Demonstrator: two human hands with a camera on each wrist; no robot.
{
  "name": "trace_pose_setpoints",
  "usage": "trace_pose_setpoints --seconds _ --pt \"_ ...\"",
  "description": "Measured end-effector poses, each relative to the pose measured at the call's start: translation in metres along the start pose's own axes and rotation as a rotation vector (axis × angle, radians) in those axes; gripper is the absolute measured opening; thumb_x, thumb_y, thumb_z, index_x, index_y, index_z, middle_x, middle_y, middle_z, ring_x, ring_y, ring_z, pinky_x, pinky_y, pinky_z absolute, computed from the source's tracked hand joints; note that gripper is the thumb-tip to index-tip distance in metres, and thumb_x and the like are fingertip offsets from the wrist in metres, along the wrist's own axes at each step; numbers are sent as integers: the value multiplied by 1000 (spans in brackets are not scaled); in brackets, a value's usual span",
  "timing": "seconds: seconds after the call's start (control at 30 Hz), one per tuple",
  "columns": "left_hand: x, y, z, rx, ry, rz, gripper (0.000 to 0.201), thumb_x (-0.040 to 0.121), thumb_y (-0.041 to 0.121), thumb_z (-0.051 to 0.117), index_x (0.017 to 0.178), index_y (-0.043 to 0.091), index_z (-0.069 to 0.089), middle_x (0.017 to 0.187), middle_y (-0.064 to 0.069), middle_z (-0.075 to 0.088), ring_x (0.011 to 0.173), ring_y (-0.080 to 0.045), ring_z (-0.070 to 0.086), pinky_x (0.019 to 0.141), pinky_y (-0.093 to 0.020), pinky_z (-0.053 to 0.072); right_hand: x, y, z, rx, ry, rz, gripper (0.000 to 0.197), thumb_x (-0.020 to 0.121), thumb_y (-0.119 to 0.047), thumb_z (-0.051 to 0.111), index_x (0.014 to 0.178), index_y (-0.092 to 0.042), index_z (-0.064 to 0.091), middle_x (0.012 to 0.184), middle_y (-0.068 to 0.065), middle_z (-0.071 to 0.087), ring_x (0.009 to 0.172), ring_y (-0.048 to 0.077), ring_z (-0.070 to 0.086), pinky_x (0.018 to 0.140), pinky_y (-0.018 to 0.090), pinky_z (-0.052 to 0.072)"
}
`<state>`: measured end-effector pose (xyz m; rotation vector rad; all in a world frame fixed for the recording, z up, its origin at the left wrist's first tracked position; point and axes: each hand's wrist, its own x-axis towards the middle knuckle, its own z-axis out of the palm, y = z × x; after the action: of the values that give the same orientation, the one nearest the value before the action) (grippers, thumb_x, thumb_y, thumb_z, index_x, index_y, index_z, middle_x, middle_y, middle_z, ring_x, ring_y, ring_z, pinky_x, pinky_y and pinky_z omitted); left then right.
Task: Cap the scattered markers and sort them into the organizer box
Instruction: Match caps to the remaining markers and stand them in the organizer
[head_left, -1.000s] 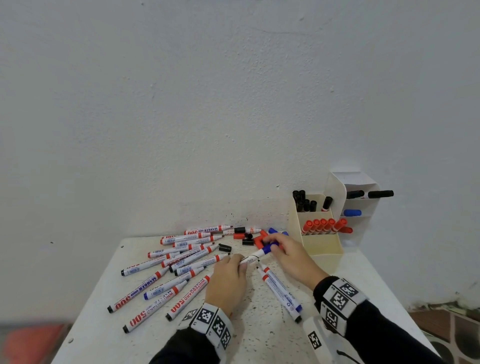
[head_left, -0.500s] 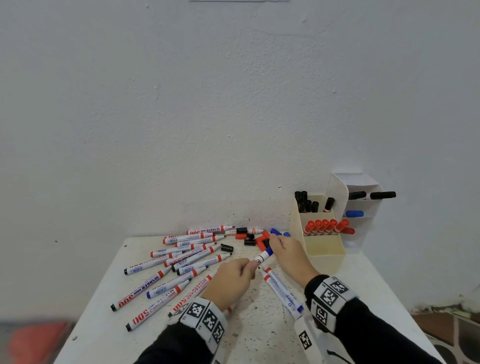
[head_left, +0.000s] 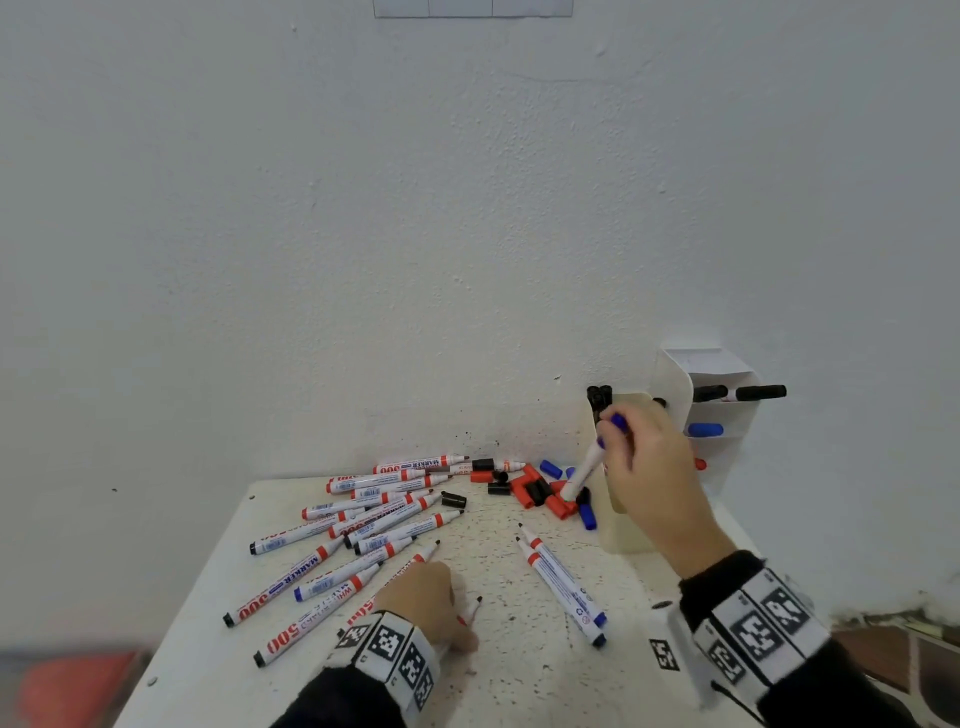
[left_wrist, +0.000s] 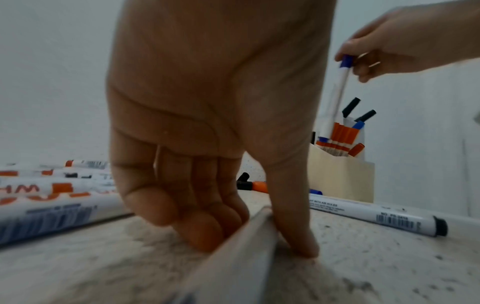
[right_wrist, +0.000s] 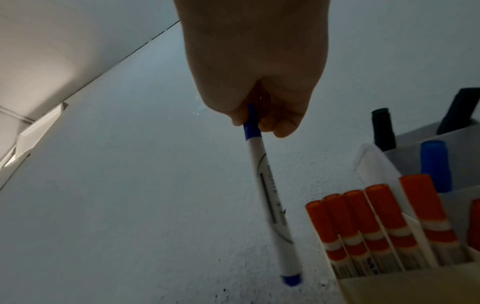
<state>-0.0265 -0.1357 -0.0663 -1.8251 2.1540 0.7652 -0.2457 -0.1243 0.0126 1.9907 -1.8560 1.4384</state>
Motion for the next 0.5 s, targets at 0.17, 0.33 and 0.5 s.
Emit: trace_pose_setpoints --seconds 0.17,0.33,0.5 --pt "6 -1 3 -78 44 28 30 88 31 60 110 11 58 113 -3 60 94 -13 58 87 -20 48 -8 9 -17 -217 68 -181 12 77 11 64 86 3 64 82 9 56 74 25 59 67 28 49" --pt "10 4 4 -288 307 126 28 99 30 40 119 14 51 96 3 56 76 -6 52 63 -11 39 -32 45 4 -234 -66 -37 18 80 5 63 98 1 65 95 13 60 83 25 61 81 18 41" --pt "10 10 8 -499 402 172 38 100 39 25 132 23 37 81 1 59 71 -12 58 66 -24 48 -44 61 15 -158 -110 40 18 82 1 63 100 -2 65 94 9 63 86 23 59 79 21 40"
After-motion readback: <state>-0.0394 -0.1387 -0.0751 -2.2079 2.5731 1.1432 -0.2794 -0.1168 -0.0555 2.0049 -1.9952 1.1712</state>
